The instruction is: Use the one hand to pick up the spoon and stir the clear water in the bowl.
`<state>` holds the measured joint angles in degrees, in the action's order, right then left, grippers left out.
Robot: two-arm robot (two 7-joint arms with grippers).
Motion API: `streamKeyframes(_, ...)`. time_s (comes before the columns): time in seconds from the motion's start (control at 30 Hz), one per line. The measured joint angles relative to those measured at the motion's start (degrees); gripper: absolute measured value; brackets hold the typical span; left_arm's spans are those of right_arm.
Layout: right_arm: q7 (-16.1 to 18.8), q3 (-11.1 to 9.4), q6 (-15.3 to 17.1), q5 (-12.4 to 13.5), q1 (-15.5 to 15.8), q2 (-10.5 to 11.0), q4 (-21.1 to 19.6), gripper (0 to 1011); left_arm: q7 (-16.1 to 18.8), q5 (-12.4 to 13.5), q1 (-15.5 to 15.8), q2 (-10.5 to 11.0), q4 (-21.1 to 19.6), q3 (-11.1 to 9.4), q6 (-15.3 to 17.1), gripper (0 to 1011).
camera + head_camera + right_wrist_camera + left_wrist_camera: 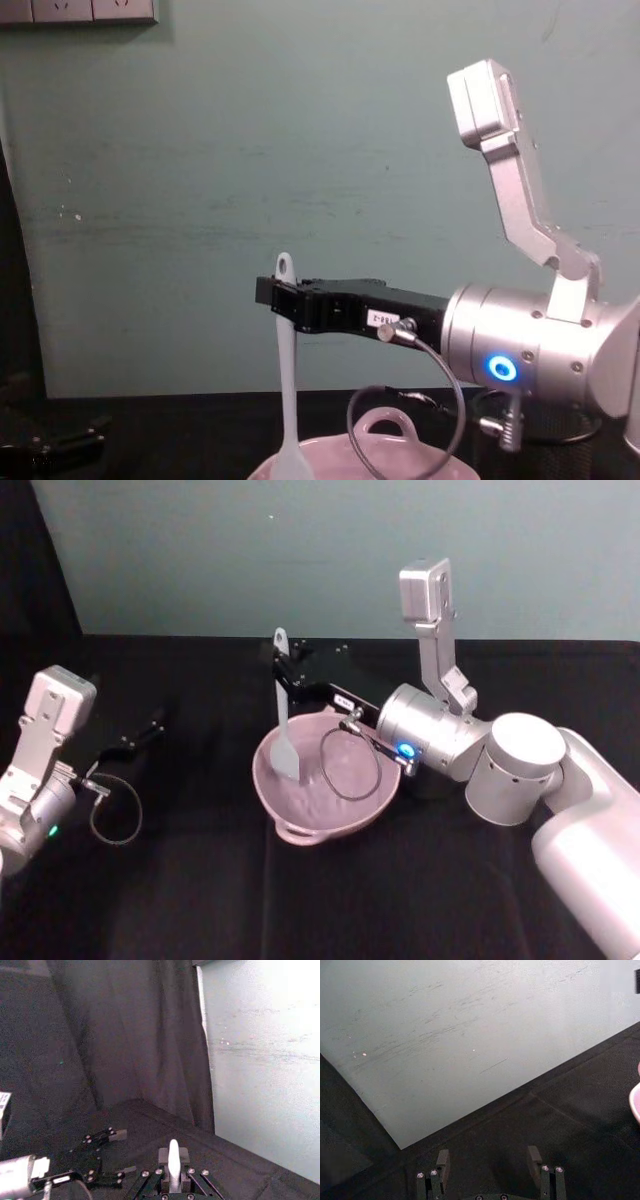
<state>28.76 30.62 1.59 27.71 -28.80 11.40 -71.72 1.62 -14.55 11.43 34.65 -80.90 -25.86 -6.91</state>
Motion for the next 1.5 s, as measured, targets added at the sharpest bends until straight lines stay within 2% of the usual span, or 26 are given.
streamKeyframes(0.23, -0.31, -0.64, -0.33, -0.27, -1.92, -0.52, 3.07, 114, 0.0, 0.0, 0.0, 0.0, 0.0, 0.0, 0.0, 1011)
streamKeyframes(0.47, -1.21, -1.77, -0.84, -0.77, -1.73, 0.27, 3.72, 114, 0.0, 0.0, 0.0, 0.0, 0.0, 0.0, 0.0, 1011)
streamKeyframes(0.7, -1.76, -3.09, -0.82, -0.86, 0.02, 1.92, 1.35, 114, 0.0, 0.01, 0.0, 0.0, 0.0, 0.0, 0.0, 1011)
streamKeyframes(1.0, -2.44, -4.57, -0.15, -0.13, 3.53, 4.2, -4.22, 114, 0.0, 0.0, 0.0, 0.0, 0.0, 0.0, 0.0, 1011)
streamKeyframes(1.23, -2.48, -4.16, 0.36, 0.18, 4.98, 4.6, -7.03, 114, 0.0, 0.0, 0.0, 0.0, 0.0, 0.0, 0.0, 1011)
streamKeyframes(1.5, -1.77, -2.31, 0.61, -0.08, 4.52, 3.64, -6.53, 114, 0.0, 0.01, 0.0, 0.0, 0.0, 0.0, 0.0, 1011)
